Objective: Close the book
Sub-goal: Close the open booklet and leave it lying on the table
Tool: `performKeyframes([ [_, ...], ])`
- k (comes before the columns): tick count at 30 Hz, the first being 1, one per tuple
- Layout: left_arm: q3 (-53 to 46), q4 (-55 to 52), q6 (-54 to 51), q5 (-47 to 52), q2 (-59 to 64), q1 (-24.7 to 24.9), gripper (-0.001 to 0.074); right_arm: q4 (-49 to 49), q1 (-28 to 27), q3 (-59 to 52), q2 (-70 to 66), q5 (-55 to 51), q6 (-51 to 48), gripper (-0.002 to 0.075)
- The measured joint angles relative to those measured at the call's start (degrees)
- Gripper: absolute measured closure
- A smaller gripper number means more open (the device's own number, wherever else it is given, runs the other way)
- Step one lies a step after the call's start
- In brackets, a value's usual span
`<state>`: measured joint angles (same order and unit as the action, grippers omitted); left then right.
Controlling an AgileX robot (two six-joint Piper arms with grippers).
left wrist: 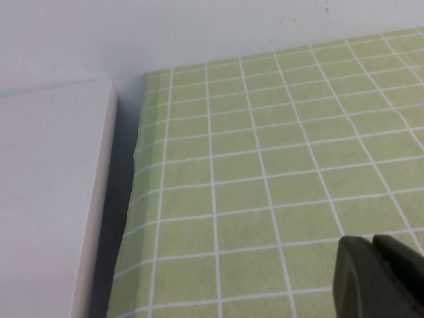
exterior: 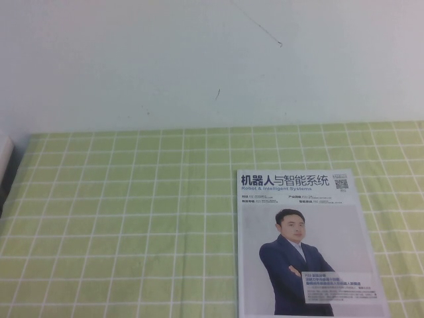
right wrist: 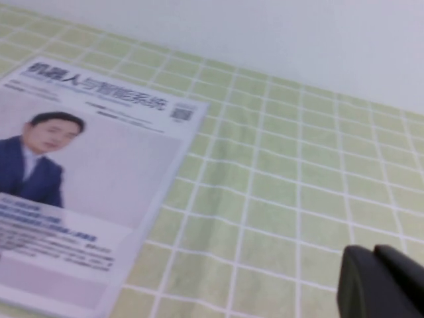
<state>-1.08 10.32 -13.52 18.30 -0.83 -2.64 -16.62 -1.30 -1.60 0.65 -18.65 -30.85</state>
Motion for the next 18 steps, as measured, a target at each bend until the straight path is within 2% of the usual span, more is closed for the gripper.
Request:
performKeyframes([
  [3,0.0,0.0,0.0,0.0,0.0,0.0,0.0737,-0.1,-5.9,0.0,0.0,-0.2,0.0,0.0729],
  [5,0.0,0.0,0.0,0.0,0.0,0.0,0.0737,-0.1,-7.7,0.0,0.0,-0.5,0.0,0.0729],
  [13,0.0,0.0,0.0,0.0,0.0,0.0,0.0737,-0.3,-8.3,0.2,0.0,-1.7,0.0,0.0729],
  [18,0.0,0.0,0.0,0.0,0.0,0.0,0.0737,0.1,-8.3,0.2,0.0,-1.8,3.9,0.0729],
])
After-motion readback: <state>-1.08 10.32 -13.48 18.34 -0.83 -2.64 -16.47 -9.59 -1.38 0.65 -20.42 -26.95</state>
